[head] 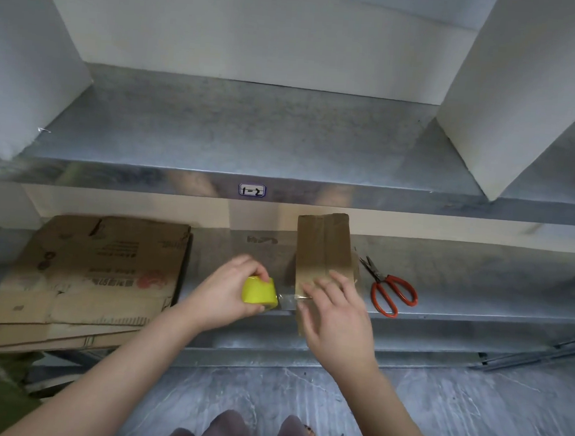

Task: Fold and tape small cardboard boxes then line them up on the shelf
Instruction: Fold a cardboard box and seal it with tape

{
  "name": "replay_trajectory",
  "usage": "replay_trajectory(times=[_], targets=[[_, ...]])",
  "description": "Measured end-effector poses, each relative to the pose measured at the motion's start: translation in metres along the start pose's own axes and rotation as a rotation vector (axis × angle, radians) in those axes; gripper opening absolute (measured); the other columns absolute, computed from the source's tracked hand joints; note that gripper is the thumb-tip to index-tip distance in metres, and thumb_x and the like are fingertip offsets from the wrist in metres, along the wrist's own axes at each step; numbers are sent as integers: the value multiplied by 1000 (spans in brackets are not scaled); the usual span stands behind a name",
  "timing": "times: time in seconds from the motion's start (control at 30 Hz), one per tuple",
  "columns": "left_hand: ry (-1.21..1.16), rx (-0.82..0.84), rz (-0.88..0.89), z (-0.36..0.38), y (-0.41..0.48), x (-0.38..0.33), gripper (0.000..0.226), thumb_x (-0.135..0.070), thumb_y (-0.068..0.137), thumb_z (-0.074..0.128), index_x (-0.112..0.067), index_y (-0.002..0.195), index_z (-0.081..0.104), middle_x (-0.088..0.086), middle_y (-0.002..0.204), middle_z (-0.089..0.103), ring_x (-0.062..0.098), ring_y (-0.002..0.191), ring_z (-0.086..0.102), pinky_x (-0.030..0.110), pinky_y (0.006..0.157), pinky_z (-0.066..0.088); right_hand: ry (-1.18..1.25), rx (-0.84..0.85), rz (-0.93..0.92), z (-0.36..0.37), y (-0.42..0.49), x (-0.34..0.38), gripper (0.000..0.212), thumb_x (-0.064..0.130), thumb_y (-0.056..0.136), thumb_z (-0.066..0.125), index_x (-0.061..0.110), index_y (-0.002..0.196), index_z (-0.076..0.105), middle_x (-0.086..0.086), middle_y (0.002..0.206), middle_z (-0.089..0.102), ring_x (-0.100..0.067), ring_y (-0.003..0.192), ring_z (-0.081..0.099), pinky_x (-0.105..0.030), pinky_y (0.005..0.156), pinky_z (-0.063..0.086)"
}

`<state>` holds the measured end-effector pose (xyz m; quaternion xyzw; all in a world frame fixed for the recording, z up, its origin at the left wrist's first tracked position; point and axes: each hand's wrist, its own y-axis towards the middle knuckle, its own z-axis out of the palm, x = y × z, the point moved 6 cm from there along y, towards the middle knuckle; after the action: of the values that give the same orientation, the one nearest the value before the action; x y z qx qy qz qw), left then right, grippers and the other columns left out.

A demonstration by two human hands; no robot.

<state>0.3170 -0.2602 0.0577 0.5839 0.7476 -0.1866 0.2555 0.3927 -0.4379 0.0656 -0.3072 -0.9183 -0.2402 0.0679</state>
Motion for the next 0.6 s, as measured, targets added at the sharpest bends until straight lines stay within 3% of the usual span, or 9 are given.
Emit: replay_trajectory(times=[0.1, 0.23, 0.33, 0.43, 0.6], targets=[[-31, -20, 35, -7, -8, -10, 42, -22, 66, 84, -19, 101, 61, -7, 101, 51, 5, 93, 48, 11, 81, 33, 113, 79, 20, 9, 9, 28, 27, 33, 87, 68, 20, 110, 72, 4, 103, 70, -19, 105, 60, -30, 84, 53], [-51, -52, 52, -16, -22, -16, 35, -25, 71, 81, -20, 99, 61, -7, 99, 51, 7, 91, 52, 20, 82, 41, 356, 158, 168, 23, 11, 43, 24, 37, 89, 66, 24, 107, 71, 9, 101, 69, -12, 93, 62, -23, 77, 46], [-36, -56, 57, -19, -31, -16, 30, -30, 74, 76, -22, 99, 59, -8, 100, 50, 7, 91, 54, 26, 82, 46, 549, 127, 301, 29, 8, 48, 15, 37, 84, 72, 30, 97, 72, 15, 94, 68, -3, 72, 66, -21, 71, 51], [-15, -64, 36, -18, -38, -10, 31, -34, 74, 75, -25, 98, 57, -11, 100, 48, 5, 91, 53, 28, 81, 47, 621, 74, 376, 37, 5, 54, 8, 34, 81, 75, 29, 87, 74, 18, 84, 69, 2, 77, 63, -14, 71, 47], [-7, -34, -21, -15, -45, 5, 49, -31, 67, 82, -26, 105, 51, -13, 103, 47, 5, 96, 50, 22, 83, 42, 703, 75, 457, 54, 4, 59, 10, 30, 83, 75, 26, 76, 70, 12, 79, 69, -4, 79, 62, -23, 73, 48]])
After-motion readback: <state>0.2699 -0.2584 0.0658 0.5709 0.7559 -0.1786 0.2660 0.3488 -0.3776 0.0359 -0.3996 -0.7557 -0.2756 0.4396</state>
